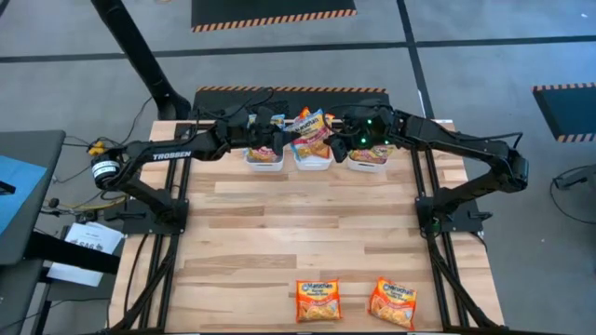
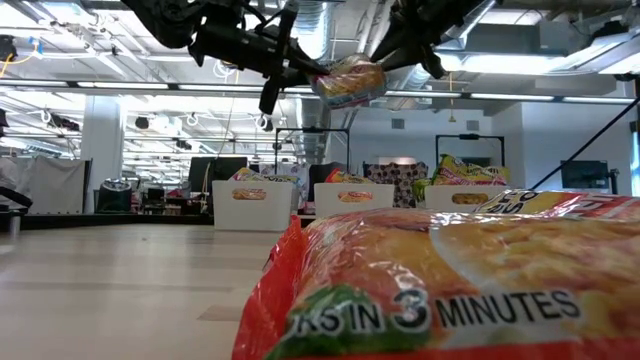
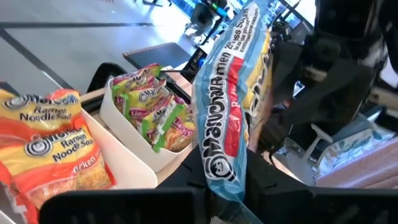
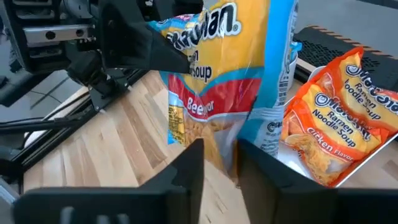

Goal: Sort Maruchan noodles
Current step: Put the blue noodle pack into the left white bin

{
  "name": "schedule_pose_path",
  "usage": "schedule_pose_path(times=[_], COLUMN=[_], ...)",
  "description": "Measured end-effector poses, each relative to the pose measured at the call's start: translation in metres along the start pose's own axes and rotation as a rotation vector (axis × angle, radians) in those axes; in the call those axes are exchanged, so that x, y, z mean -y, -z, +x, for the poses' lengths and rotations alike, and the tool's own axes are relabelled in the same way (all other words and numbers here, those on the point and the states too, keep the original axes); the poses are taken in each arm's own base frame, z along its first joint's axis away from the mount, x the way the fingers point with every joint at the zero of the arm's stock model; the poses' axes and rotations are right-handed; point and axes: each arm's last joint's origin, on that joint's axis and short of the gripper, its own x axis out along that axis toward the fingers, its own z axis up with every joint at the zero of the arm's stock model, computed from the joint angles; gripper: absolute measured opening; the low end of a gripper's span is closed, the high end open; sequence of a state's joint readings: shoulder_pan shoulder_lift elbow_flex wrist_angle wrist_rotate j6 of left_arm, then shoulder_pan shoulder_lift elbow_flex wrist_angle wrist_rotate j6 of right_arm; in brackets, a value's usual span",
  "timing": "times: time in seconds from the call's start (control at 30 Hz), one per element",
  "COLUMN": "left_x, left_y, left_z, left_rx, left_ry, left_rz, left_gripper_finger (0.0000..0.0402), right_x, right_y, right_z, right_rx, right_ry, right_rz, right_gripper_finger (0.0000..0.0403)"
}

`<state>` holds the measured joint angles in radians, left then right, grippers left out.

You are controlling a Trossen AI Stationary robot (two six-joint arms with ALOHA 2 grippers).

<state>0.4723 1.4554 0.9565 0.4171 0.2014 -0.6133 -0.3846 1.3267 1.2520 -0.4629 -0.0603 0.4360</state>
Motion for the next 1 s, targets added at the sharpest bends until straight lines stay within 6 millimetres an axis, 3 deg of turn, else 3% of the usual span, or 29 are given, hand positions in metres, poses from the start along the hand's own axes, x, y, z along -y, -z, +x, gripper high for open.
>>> schedule_pose_path(times=[0.3,0.57,0.73,1.0], left_x=[-0.002,-0.001,-0.009,-0.038], left_y=[-0.006,-0.012,-0.012,-0.017], left_z=[-0.019,-0.063,-0.082,-0.085], left_rx=[-0.075,-0.198,-0.29,-0.363], left_ry=[-0.087,-0.308,-0.434,-0.485], left_rz=[0.075,0.229,0.304,0.341], left_gripper_finger=[0.0017,0.0017,0.0017,0.0017], right_x=[0.012,0.018,0.021,0.022], right_y=[-0.016,-0.024,-0.025,-0.025], right_z=[-0.04,-0.08,-0.086,-0.086], right_rx=[0.128,0.254,0.271,0.273], right_ry=[0.009,0.026,0.037,0.048], right_rz=[0.017,-0.057,-0.057,-0.052], right_gripper_finger=[0.018,0.0181,0.0176,0.0176])
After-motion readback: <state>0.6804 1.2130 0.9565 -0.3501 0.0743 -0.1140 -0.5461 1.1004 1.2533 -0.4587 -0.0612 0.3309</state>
